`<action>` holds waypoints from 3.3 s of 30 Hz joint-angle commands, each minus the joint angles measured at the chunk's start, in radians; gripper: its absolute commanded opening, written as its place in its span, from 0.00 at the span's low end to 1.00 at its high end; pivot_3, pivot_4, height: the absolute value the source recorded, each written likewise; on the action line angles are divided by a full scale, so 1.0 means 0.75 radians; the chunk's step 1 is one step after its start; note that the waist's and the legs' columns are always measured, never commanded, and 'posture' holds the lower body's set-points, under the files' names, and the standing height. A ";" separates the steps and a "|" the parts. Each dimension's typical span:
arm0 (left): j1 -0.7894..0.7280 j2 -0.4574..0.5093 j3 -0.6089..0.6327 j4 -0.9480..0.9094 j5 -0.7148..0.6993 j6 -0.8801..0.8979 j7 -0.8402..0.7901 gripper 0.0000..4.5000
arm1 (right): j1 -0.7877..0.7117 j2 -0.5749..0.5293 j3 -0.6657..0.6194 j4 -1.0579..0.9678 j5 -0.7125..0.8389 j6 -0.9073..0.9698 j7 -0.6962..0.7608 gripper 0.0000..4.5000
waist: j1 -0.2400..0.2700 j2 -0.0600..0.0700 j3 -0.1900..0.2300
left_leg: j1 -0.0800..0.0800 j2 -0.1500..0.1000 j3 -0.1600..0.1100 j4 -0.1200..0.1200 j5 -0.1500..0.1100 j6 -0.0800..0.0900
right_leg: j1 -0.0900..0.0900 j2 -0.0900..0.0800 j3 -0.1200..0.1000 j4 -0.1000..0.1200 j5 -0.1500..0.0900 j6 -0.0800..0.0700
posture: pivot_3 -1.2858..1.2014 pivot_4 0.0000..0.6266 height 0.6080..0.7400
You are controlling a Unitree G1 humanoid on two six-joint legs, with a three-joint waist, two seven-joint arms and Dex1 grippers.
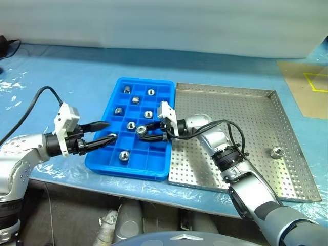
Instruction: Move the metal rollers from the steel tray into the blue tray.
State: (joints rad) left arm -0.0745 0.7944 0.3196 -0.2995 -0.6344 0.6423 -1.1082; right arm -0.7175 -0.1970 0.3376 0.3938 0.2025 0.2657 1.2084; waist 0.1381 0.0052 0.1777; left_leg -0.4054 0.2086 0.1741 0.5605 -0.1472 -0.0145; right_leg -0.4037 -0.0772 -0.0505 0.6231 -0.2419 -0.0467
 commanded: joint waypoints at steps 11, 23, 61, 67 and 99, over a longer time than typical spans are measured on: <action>-0.067 0.012 -0.045 0.030 -0.013 -0.048 0.010 0.74 | -0.016 0.034 -0.053 0.004 0.027 0.051 -0.022 0.95 | 0.014 0.000 0.000 | 0.001 0.000 0.000 0.000 0.000 -0.001 | 0.000 0.000 0.000 0.001 0.000 0.000 | 0.61 0.24 1.00; -0.470 -0.099 -0.305 0.313 0.045 -0.134 -0.111 0.74 | 0.103 -0.209 -0.337 -0.336 0.160 0.243 -0.169 0.95 | -0.005 0.000 0.000 | 0.001 -0.002 0.002 0.002 0.004 -0.007 | 0.001 0.002 0.001 0.001 0.000 0.001 | 0.51 0.24 1.00; -0.688 -0.252 -0.457 0.641 0.213 -0.257 -0.316 0.74 | 0.341 -0.179 -0.421 -0.131 0.049 0.024 -0.608 0.95 | -0.155 0.000 -0.002 | 0.002 -0.002 0.004 0.005 0.000 0.002 | 0.001 0.004 0.006 0.001 0.001 0.000 | 0.45 0.24 1.00; -0.678 -0.250 -0.454 0.631 0.215 -0.250 -0.305 0.74 | 0.335 -0.137 -0.385 -0.114 0.018 -0.017 -0.610 0.86 | -0.152 0.000 -0.002 | 0.002 -0.002 0.004 0.005 0.000 0.002 | 0.001 0.004 0.005 0.001 0.001 0.000 | 0.45 0.24 1.00; -0.552 -0.025 -0.219 0.459 0.133 -0.148 -0.184 0.74 | 0.100 -0.121 -0.332 -0.402 0.179 0.178 -0.401 0.26 | -0.111 0.001 -0.001 | 0.001 -0.002 0.004 0.003 0.000 0.001 | 0.000 0.004 0.005 0.001 0.000 -0.001 | 0.52 0.24 1.00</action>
State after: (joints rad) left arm -0.4999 0.7491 0.1137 0.1035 -0.5047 0.5173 -1.2560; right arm -0.6203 -0.2915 0.0683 0.1562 0.2884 0.3735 0.8639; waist 0.0545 0.0057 0.1766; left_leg -0.4047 0.2073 0.1769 0.5625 -0.1473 -0.0136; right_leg -0.4039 -0.0741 -0.0471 0.6237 -0.2416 -0.0471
